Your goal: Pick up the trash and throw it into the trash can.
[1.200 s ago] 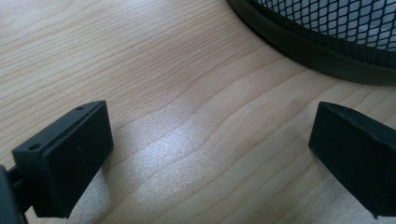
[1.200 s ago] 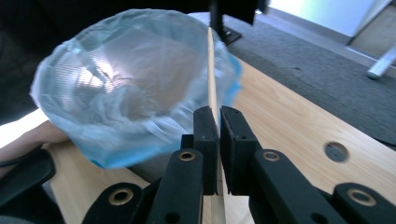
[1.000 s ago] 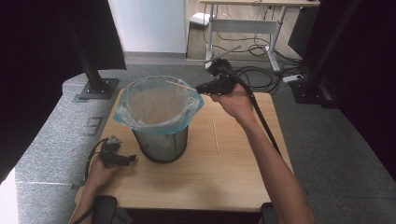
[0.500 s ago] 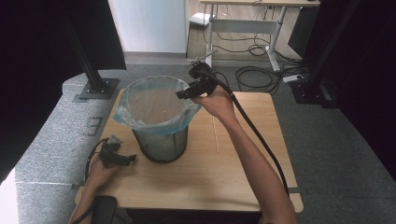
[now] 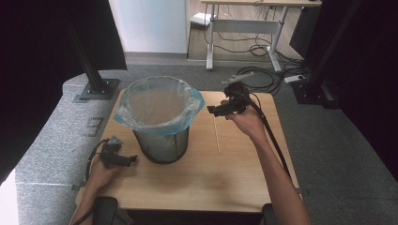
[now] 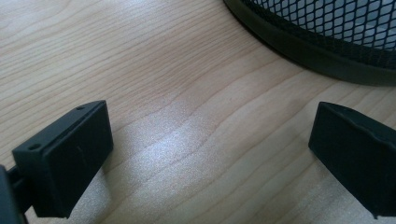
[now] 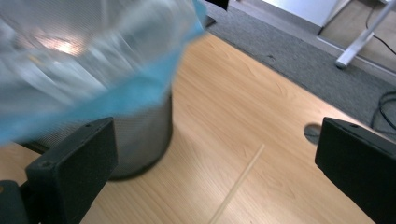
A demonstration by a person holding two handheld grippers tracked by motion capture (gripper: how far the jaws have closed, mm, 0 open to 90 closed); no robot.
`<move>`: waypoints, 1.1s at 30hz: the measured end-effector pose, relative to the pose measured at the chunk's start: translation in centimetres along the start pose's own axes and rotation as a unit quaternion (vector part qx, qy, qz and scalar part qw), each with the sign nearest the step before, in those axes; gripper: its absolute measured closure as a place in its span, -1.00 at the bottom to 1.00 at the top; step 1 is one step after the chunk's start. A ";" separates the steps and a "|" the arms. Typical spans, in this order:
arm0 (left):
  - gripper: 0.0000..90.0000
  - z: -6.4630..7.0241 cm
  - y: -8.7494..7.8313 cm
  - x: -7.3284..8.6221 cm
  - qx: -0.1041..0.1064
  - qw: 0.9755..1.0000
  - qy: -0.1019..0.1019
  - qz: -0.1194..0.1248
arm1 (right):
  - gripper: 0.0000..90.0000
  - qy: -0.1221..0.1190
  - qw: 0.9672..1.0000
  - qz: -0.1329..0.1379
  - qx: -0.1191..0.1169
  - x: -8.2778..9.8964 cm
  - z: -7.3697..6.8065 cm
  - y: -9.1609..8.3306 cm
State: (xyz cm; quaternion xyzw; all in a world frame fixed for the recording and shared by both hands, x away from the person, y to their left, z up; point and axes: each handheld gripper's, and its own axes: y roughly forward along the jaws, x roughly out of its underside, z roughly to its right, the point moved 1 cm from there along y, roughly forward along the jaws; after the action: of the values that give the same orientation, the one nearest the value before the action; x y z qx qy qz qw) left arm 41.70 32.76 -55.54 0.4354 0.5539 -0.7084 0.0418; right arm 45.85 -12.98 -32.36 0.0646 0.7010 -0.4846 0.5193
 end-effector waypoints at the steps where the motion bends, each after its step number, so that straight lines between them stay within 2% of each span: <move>1: -1.00 0.0 0.0 0.0 0.000 1.000 0.000 0.000 | -1.00 0.004 1.000 -0.002 0.000 0.5 0.1 0.2; 5: -1.00 0.0 0.0 0.0 0.000 1.000 0.000 0.000 | -0.97 0.014 1.000 -0.018 0.003 2.6 0.5 1.3; 6: -1.00 0.0 0.0 0.0 0.000 1.000 0.000 0.000 | -0.94 0.017 0.999 -0.027 0.014 4.2 0.6 2.3; 10: -1.00 0.0 0.0 0.0 0.000 1.000 0.000 0.000 | -0.89 0.026 0.999 -0.027 0.017 6.2 0.9 3.5; 13: -1.00 0.0 0.0 0.0 0.000 1.000 0.000 0.000 | -0.87 0.048 0.998 -0.035 0.014 9.6 1.3 5.7; 15: -1.00 0.0 0.0 0.0 0.000 1.000 0.000 0.000 | -0.86 0.057 0.997 -0.045 0.019 10.9 1.4 6.6; 16: -1.00 0.0 0.0 0.0 0.000 1.000 0.000 0.000 | -0.86 0.057 0.997 -0.045 0.019 10.9 1.4 6.6; 17: -1.00 0.0 0.0 0.0 0.000 1.000 0.000 0.000 | -0.79 0.072 0.996 -0.043 0.025 12.7 1.5 7.8; 18: -1.00 0.0 0.0 0.0 0.000 1.000 0.000 0.000 | -0.79 0.072 0.996 -0.043 0.025 12.7 1.5 7.8; 19: -1.00 0.0 0.0 0.0 0.000 1.000 0.000 0.000 | -0.73 0.084 0.995 -0.045 0.031 14.0 1.6 8.7; 22: -1.00 0.0 0.0 0.0 0.000 1.000 0.000 0.000 | -0.67 0.091 0.993 -0.056 0.040 15.8 1.5 10.2; 25: -1.00 0.0 0.0 0.0 0.000 1.000 0.000 0.000 | -0.46 0.087 0.993 -0.067 0.051 17.1 1.1 11.7; 26: -1.00 0.0 0.0 0.0 0.000 1.000 0.000 0.000 | -0.46 0.087 0.993 -0.067 0.051 17.1 1.1 11.7; 27: -1.00 0.0 0.0 0.0 0.000 1.000 0.000 0.000 | -0.27 0.079 0.992 -0.076 0.059 17.6 0.7 12.6; 28: -1.00 0.0 0.0 0.0 0.000 1.000 0.000 0.000 | -0.27 0.079 0.992 -0.076 0.059 17.6 0.7 12.6; 29: -1.00 0.0 0.0 0.0 0.000 1.000 0.000 0.000 | -0.10 0.078 0.992 -0.079 0.065 18.0 0.4 13.3; 31: -1.00 0.0 0.0 0.0 0.000 1.000 0.000 0.000 | -0.05 0.078 0.991 -0.080 0.067 18.1 0.4 13.6; 32: -1.00 0.0 0.0 0.0 0.000 1.000 0.000 0.000 | 0.16 0.082 0.991 -0.068 0.077 18.1 0.4 13.7; 33: -1.00 0.0 0.0 0.0 0.000 1.000 0.000 0.000 | 0.26 0.085 0.991 -0.069 0.078 18.0 0.4 13.7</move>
State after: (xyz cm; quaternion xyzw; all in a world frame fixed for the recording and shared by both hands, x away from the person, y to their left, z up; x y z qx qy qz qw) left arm 41.70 32.76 -55.54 0.4354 0.5538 -0.7085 0.0417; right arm 46.13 -13.57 -54.99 0.0974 0.7054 -0.5649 0.4168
